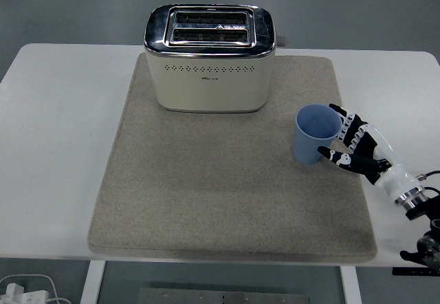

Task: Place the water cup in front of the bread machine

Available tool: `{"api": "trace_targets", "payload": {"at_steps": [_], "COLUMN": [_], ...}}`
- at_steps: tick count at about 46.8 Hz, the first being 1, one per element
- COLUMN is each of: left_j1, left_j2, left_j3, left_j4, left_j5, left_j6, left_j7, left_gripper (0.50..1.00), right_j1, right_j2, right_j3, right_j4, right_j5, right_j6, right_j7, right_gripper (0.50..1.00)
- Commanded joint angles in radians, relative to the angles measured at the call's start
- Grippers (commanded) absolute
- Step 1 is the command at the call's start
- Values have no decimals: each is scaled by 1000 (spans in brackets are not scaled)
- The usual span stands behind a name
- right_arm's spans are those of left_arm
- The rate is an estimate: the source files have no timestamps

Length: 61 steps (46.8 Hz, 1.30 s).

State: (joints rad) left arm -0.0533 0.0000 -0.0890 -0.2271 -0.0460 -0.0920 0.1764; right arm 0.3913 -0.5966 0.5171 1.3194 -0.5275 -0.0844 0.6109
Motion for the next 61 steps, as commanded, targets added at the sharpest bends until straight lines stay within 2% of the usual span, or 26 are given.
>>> {"api": "trace_targets", "payload": {"at_steps": [1,12,24,32,61], "left_j1": [0,0,0,1,1], "left_j2": [0,0,0,0,0], "left_j3": [0,0,0,0,0], "left_j4": [0,0,0,0,2], "left_j5": [0,0,0,0,0], "left_j6": [0,0,0,0,0], "left_j7": [0,0,-2,0,-2], "left_gripper": [1000,1000,1000,1000,1000], "right_j1": [0,21,23,24,41], "right_j2": [20,52,55,95,164], "right_j3": [0,-3,-2,-2,-20], "right_j4": [0,-3,-12,-40,-91], "right_j5": [-5,-15,-17,-17,-29], "right_j6": [-1,-18,-20,-18,-20], "right_j7": [0,0,0,0,0], "right_gripper": [926,926,926,928,928]}}
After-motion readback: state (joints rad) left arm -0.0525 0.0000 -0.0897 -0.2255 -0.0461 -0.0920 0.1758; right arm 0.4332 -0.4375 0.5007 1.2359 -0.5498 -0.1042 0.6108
